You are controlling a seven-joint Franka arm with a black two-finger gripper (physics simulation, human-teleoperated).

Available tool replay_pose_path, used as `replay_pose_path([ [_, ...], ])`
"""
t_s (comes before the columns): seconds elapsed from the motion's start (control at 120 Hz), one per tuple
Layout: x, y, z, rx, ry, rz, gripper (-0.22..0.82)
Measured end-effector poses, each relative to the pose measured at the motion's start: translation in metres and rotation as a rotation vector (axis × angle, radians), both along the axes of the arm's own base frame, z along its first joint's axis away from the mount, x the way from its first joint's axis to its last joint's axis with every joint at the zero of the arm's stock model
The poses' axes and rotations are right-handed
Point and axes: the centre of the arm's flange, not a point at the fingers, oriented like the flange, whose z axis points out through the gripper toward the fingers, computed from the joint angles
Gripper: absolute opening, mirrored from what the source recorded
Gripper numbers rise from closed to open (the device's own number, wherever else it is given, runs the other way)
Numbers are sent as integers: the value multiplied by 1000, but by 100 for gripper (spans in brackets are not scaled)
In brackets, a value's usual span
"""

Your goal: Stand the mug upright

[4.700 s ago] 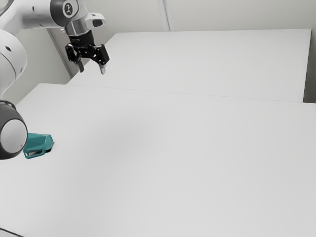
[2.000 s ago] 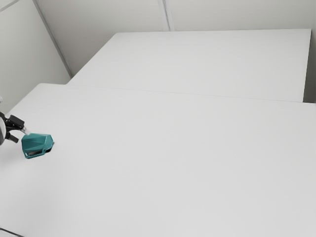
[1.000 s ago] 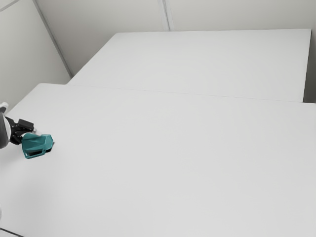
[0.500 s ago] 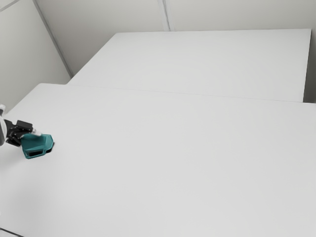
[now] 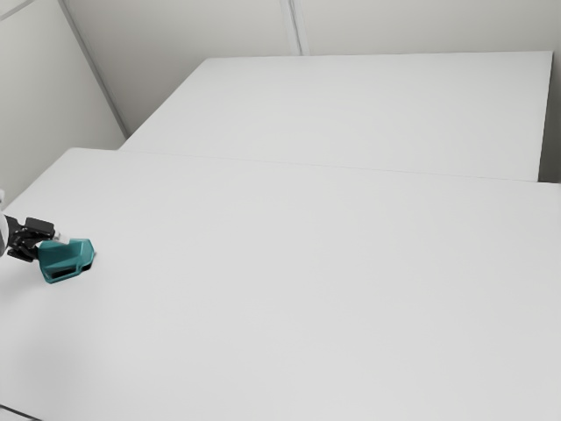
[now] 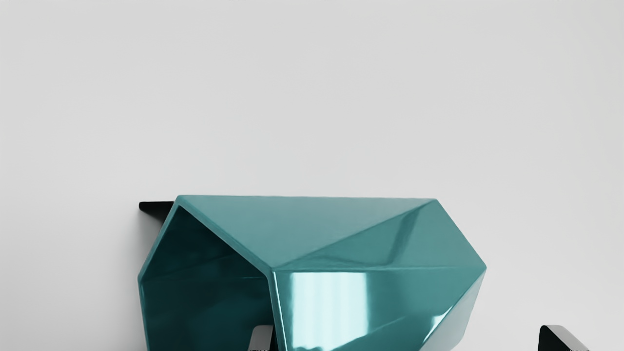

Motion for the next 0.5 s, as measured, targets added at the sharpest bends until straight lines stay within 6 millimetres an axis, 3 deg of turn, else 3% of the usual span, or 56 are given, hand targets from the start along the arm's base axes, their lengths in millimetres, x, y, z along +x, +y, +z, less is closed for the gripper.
replay_pose_path([
  [0.5, 4, -1, 6, 33, -38, -39, 16],
])
